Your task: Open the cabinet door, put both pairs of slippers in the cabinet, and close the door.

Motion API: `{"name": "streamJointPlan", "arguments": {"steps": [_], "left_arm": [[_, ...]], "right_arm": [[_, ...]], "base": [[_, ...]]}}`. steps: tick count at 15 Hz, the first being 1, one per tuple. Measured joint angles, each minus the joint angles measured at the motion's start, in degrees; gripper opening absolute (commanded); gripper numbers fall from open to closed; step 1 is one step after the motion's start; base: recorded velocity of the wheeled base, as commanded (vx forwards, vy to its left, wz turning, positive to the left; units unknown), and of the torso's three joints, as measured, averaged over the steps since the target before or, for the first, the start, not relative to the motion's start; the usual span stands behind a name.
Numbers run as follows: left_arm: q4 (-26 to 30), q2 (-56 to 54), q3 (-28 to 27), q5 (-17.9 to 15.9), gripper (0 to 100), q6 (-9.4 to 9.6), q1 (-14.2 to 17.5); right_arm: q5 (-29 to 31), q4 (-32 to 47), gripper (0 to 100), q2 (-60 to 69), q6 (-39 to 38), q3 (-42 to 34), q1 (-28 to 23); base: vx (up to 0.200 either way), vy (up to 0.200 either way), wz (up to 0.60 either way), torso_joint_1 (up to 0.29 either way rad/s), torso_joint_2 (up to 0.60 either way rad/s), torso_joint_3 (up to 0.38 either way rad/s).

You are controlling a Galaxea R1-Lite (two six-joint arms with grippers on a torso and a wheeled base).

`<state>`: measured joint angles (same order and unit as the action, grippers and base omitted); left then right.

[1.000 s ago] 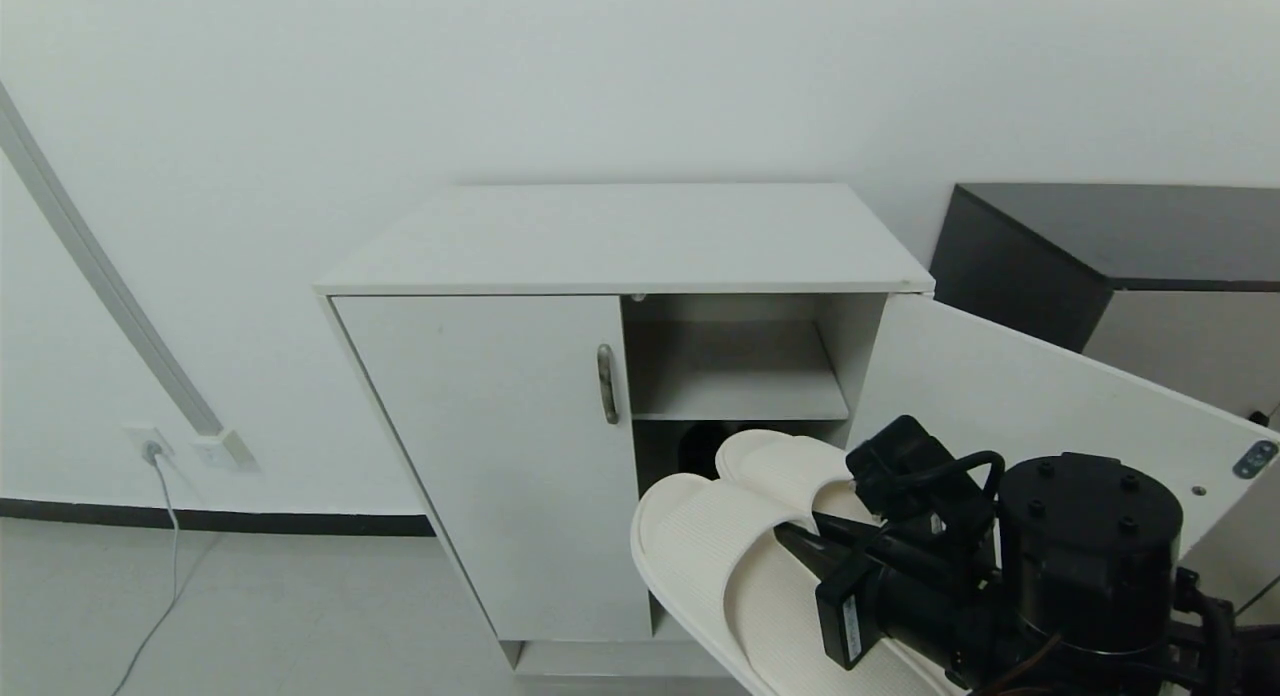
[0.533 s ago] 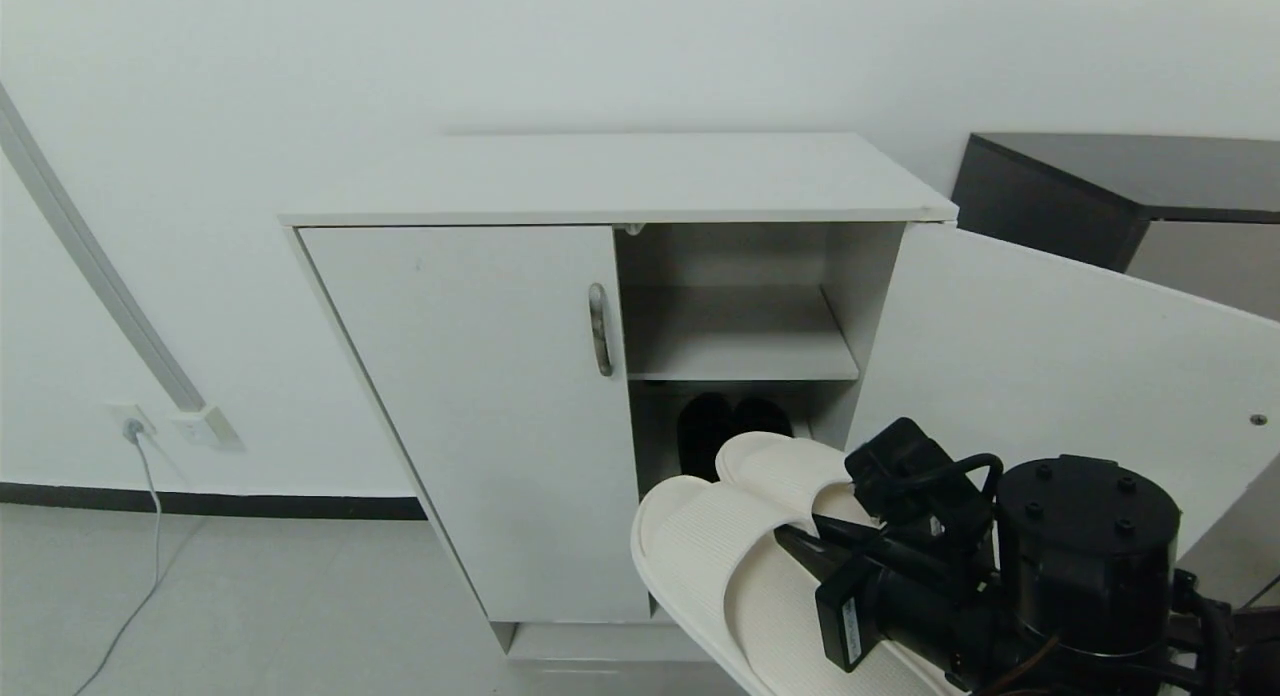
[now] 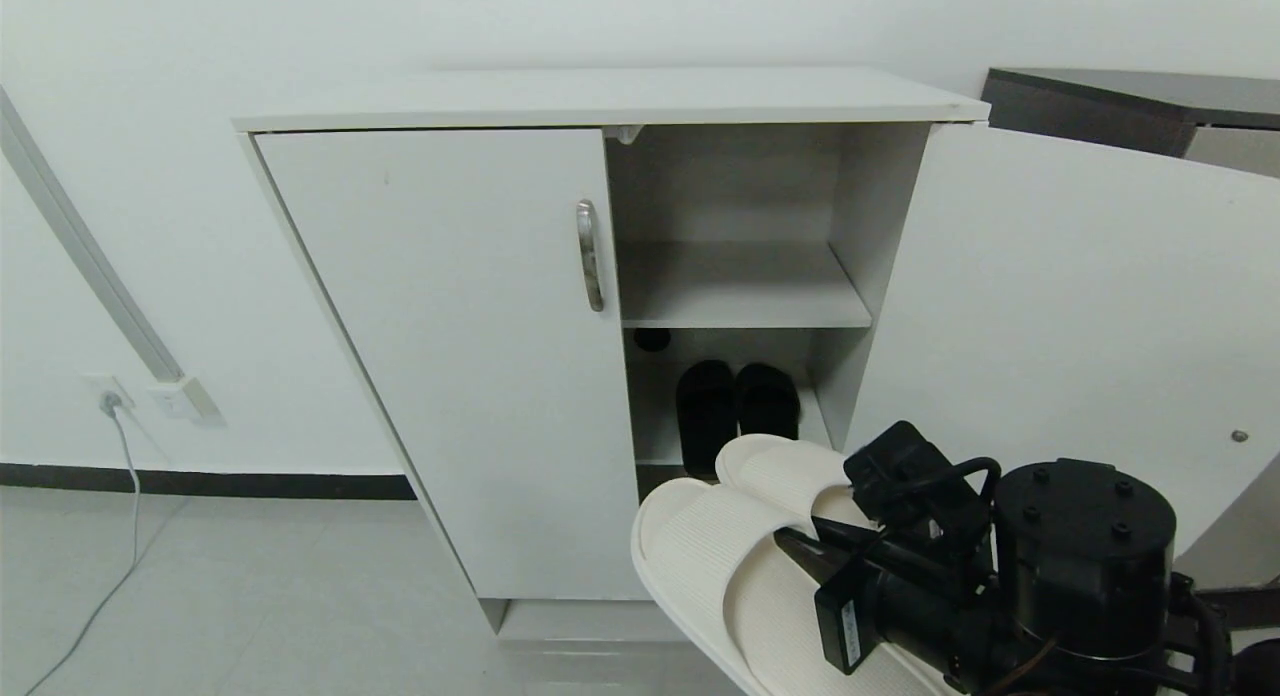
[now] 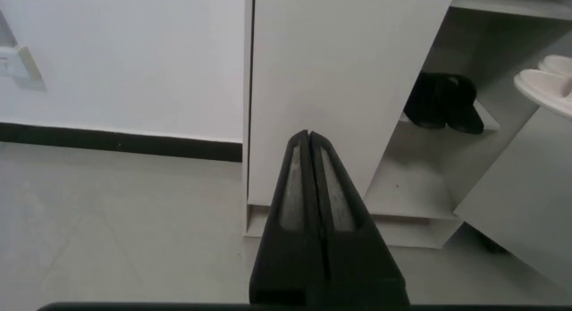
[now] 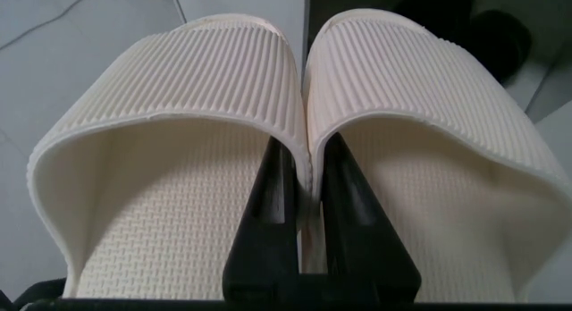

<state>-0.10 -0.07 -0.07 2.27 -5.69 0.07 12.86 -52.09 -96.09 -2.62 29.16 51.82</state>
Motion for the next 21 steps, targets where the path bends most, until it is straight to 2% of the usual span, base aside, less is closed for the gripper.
{"name": "streamJointPlan", "arguments": {"steps": [4, 10, 14, 16, 19, 21], "left_arm": [[-0.06, 0.0, -0.02, 0.0, 0, 0.0, -0.02], [-0.06, 0.0, -0.02, 0.0, 0, 0.0, 0.0], [-0.06, 0.0, -0.02, -0.06, 0, 0.0, 0.0], [-0.06, 0.0, -0.02, -0.09, 0, 0.01, 0.0], [-0.06, 0.0, -0.02, -0.09, 0, 0.06, -0.05], [-0.06, 0.0, -0.02, -0.09, 0, 0.06, -0.02]], "right_arm": [[0.22, -4.51, 0, -1.51, 0.16, -0.77, 0.11], [1.94, -6.64, 0, -3.5, 0.52, -0.22, 0.07], [18.36, -6.86, 0, -9.09, 0.3, 7.25, 1.73], [25.61, -2.78, 0, -12.52, 0.0, 13.86, 2.61], [29.42, 4.85, 0, -14.85, -1.37, 22.54, 3.06], [31.94, 14.65, 0, -15.1, -4.13, 31.12, 3.11]], "base": [[0.0, 0.0, 0.0, 0.001, 0.07, 0.073], [0.0, 0.0, 0.0, 0.0, 0.0, 0.0], [0.0, 0.0, 0.0, 0.0, 0.0, 0.0], [0.0, 0.0, 0.0, 0.0, 0.0, 0.0], [0.0, 0.0, 0.0, 0.0, 0.0, 0.0], [0.0, 0.0, 0.0, 0.0, 0.0, 0.0]]}}
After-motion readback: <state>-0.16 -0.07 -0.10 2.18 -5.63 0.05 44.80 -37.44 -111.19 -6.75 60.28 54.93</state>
